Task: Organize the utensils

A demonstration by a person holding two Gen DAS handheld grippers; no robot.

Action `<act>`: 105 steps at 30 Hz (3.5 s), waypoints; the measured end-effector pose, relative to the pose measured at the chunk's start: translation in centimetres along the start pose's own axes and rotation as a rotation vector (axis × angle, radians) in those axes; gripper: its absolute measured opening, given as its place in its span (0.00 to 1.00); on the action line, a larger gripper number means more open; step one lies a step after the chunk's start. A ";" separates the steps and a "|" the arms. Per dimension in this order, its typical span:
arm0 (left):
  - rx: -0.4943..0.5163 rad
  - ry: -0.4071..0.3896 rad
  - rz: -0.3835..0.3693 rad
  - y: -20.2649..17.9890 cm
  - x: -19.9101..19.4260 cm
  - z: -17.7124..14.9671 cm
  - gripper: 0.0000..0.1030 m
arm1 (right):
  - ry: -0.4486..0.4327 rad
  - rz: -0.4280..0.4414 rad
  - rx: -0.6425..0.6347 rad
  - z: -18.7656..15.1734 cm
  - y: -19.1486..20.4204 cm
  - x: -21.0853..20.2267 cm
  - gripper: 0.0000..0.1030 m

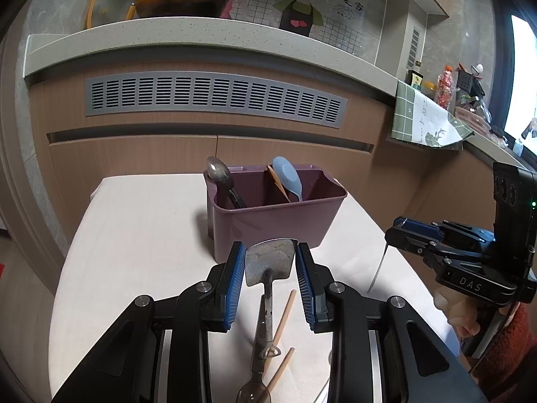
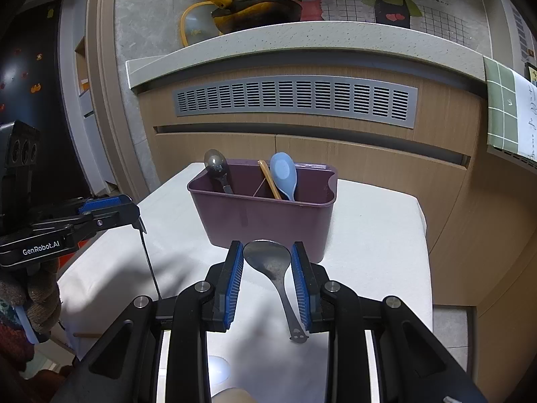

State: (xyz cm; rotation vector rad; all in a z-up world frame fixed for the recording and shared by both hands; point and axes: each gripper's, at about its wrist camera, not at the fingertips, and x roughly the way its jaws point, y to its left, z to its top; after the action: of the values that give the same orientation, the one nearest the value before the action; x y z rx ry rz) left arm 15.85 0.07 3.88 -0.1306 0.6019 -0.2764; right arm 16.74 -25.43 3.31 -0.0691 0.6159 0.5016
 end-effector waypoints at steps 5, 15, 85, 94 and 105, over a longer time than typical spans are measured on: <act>0.000 -0.002 -0.008 -0.3 -0.3 0.0 0.15 | -0.004 0.001 0.000 0.0 0.0 0.0 0.25; 0.002 0.021 0.005 0.3 0.6 -0.2 0.11 | -0.004 0.003 -0.003 0.0 0.1 -0.1 0.25; 0.028 -0.033 0.051 -0.6 2.4 -0.9 0.31 | -0.076 -0.007 0.110 0.0 -1.9 -1.6 0.25; 0.006 -0.216 0.003 0.3 -2.0 5.9 0.03 | -0.199 0.015 0.088 4.7 -1.3 -4.2 0.25; -0.077 0.000 -0.041 2.7 1.3 3.8 0.06 | -0.210 0.013 0.101 6.1 -1.8 -4.7 0.25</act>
State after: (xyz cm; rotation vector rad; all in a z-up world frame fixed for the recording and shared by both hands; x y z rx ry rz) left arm 19.62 2.39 5.76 -0.2174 0.6109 -0.2931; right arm 17.52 -27.78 10.80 0.0828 0.4354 0.4822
